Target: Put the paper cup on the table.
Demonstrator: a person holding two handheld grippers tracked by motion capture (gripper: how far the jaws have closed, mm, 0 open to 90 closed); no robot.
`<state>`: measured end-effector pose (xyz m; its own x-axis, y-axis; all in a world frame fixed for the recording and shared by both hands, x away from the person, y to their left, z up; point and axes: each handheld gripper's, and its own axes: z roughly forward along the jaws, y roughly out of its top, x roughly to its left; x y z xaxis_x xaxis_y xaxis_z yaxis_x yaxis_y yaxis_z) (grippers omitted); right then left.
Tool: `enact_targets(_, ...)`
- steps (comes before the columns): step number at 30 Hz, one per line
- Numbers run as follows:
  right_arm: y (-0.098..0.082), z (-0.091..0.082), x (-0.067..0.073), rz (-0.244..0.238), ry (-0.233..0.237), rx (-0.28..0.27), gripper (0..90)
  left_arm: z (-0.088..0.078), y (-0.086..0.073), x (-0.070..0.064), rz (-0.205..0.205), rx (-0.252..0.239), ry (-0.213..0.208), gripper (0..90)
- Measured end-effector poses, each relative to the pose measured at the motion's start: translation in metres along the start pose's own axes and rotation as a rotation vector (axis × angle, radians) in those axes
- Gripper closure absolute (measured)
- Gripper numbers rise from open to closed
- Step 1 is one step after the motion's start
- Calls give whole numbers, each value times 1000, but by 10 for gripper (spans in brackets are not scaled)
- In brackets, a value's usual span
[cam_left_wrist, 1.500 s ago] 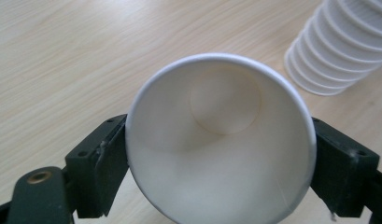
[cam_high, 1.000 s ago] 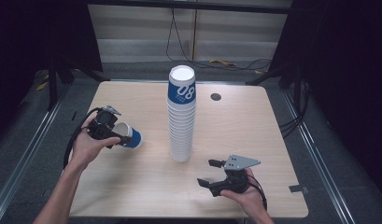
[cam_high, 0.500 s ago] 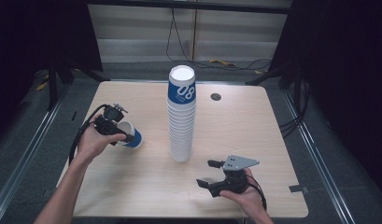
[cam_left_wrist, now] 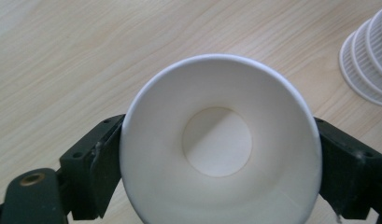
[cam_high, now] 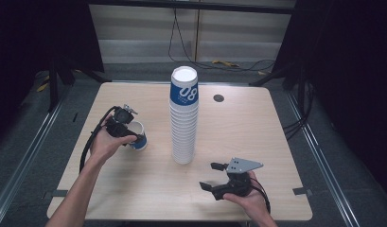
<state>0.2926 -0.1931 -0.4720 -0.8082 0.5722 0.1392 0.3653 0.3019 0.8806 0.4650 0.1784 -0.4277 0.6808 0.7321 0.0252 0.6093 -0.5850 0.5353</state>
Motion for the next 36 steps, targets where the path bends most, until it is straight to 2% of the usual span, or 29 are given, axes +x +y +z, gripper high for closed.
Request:
enact_targets(3,0,0,0,4,0,1,176,4,-1,-1,3,-6,-17,128)
enact_targets(6,0,1,0,4,-1,4,177,6,-2,-2,-8,-21,-13,126)
enact_targets(8,0,1,0,4,1,0,176,9,-5,-2,3,-15,-5,126)
enact_targets(12,0,-1,0,7,-3,-1,177,12,-11,-1,-19,-55,-19,125)
enact_targets(14,0,-1,0,5,-6,-1,176,13,-12,-1,-14,-52,-21,125)
enact_targets(15,0,-1,0,4,-7,-2,177,14,-15,-2,-6,-68,-16,127)
enact_targets(18,0,-1,0,5,-7,-3,176,15,-18,-1,-28,-90,-40,131)
enact_targets(21,0,-1,0,3,-6,-5,177,18,-24,-1,-9,-113,-36,143)
enact_targets(24,0,-1,0,7,-5,-5,176,20,-30,-1,-10,-154,-35,151)
enact_targets(27,0,-1,0,7,-6,-5,176,23,-34,-2,16,-153,-23,161)
enact_targets(30,0,-1,0,6,-6,-3,176,24,-37,-1,6,-158,-40,162)
enact_targets(31,0,-1,0,6,-5,-2,176,24,-40,-3,23,-167,-11,164)
enact_targets(33,0,0,0,4,-7,1,174,24,-42,-5,33,-176,12,160)
enact_targets(36,0,0,0,9,-9,-1,174,22,-45,-4,22,-187,-4,165)
